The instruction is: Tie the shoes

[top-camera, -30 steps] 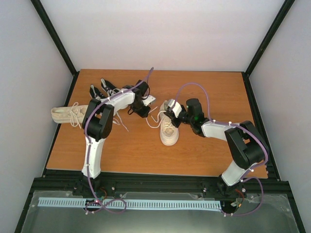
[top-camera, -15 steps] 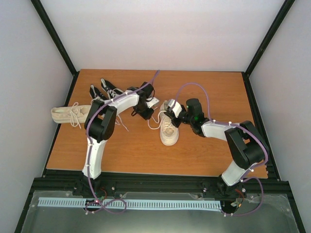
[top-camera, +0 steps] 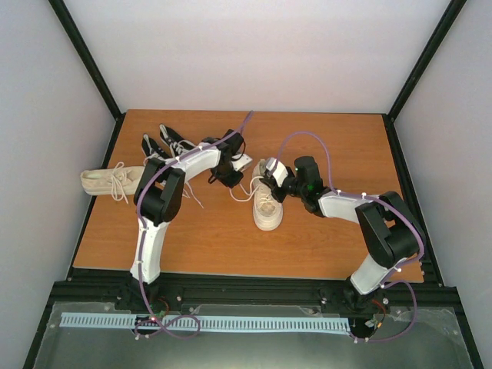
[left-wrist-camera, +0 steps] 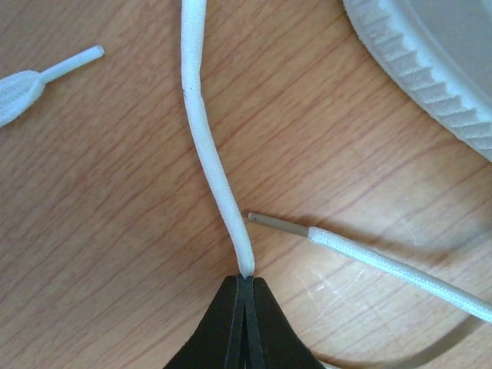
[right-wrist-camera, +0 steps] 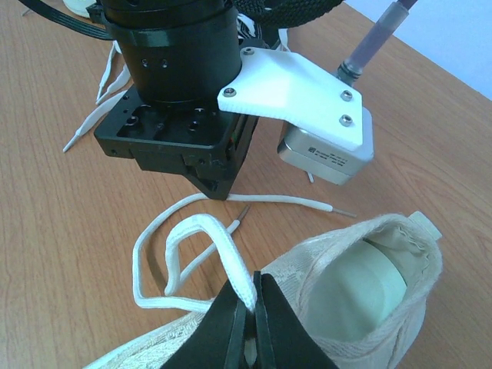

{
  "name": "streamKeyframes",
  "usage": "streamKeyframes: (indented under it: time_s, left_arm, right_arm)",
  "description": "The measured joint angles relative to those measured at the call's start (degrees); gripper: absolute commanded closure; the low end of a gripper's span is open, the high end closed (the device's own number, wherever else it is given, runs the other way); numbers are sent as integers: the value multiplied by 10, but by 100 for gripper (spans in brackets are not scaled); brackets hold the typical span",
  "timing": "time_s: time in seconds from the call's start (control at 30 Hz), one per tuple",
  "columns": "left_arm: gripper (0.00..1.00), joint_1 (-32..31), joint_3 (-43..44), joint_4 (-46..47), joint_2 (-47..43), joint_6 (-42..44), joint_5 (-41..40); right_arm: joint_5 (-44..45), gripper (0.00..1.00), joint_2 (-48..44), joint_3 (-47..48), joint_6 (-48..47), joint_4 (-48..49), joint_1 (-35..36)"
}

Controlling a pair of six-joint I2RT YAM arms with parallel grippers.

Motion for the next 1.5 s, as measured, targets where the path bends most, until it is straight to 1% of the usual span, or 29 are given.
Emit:
streamKeyframes:
  time_s: [0.13,0.27,0.47,0.63,0.73,0.87,1.03,1.17,1.3,1.5]
  left_arm:
    - [99,0,-14,11,-10,0,1]
    - [99,0,-33,13,-52,2,20]
    - [99,0,-25,33,-116,16,81]
    - [99,-2,-4,34,-110,43,136]
    - [99,-4,7,28,-101,68,173]
    - [99,-6,-3,9,-110,120,238]
    - [99,-7,-77,-10,-182,186,296]
    - [99,-7,-89,-23,-221,224,325]
    - [99,-7,-87,-24,-216,241,334]
    - [99,-5,-40,-28,-142,248,333]
  right_arm:
    - [1,97,0,0,-1,-2,0]
    - [1,97,0,1,-1,-3,0]
    - [0,97,0,3,-1,-3,0]
    - [1,97,0,4,-1,-3,0]
    - [3,97,0,4,0,0,-1]
    - [3,97,0,4,0,5,-2]
    - [3,97,-10,4,-1,5,-5]
    - [3,97,-19,4,-5,5,-5]
    - [2,97,-20,4,-7,4,-5]
    - [2,97,-20,4,-8,0,-6]
